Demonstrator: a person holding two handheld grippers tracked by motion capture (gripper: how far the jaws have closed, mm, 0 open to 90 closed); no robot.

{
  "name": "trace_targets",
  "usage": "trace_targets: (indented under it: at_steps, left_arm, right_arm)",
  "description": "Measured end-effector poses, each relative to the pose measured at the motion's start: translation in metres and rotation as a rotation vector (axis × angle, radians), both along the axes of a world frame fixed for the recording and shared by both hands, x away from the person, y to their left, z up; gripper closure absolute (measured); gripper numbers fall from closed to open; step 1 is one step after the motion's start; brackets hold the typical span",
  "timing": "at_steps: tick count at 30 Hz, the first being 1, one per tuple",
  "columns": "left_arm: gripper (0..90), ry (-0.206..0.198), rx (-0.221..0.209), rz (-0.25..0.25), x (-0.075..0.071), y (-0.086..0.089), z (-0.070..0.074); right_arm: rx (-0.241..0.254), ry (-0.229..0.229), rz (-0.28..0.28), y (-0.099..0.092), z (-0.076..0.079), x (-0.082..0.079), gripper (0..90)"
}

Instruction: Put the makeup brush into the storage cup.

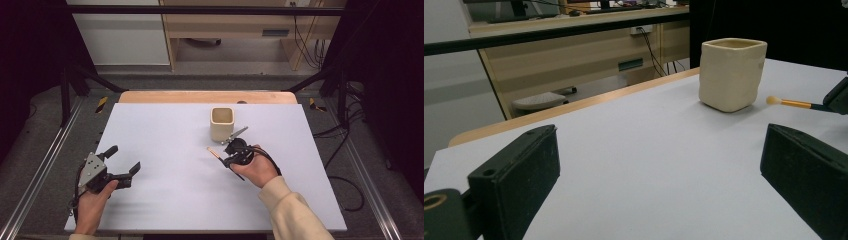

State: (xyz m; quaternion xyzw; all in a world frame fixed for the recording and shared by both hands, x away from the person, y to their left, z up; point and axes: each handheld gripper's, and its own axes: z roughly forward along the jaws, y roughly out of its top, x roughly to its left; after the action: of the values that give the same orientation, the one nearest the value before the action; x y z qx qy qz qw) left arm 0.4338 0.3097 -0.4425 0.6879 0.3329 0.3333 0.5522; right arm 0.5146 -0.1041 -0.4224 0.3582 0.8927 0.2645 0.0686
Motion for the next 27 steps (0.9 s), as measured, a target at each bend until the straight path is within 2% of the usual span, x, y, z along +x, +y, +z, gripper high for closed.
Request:
trace_targets:
  at_steps: [6,8,14,17,27]
  left_arm:
    - [1.9,0.002,0.002,0.001,0.000,0.000,0.000]
    - [1.8,0.002,0.000,0.005,0.000,0.001,0.000]
    - [1.9,0.006,-0.008,0.016,0.001,0.004,-0.001]
    - [1.8,0.010,-0.008,0.017,0.001,0.004,-0.001]
    - [1.8,0.025,-0.002,0.020,0.002,0.003,-0.005]
  right_arm:
    - [0.039,-0.017,-0.025,-0.013,0.003,0.001,83.6]
    - [0.069,-0.034,-0.034,-0.017,0.006,0.000,83.5]
    - [0.148,-0.122,-0.061,-0.027,0.013,-0.005,83.6]
    - [0.168,-0.171,-0.076,-0.035,0.015,-0.006,83.6]
    - [0.266,-0.241,-0.139,-0.056,0.013,-0.002,83.5]
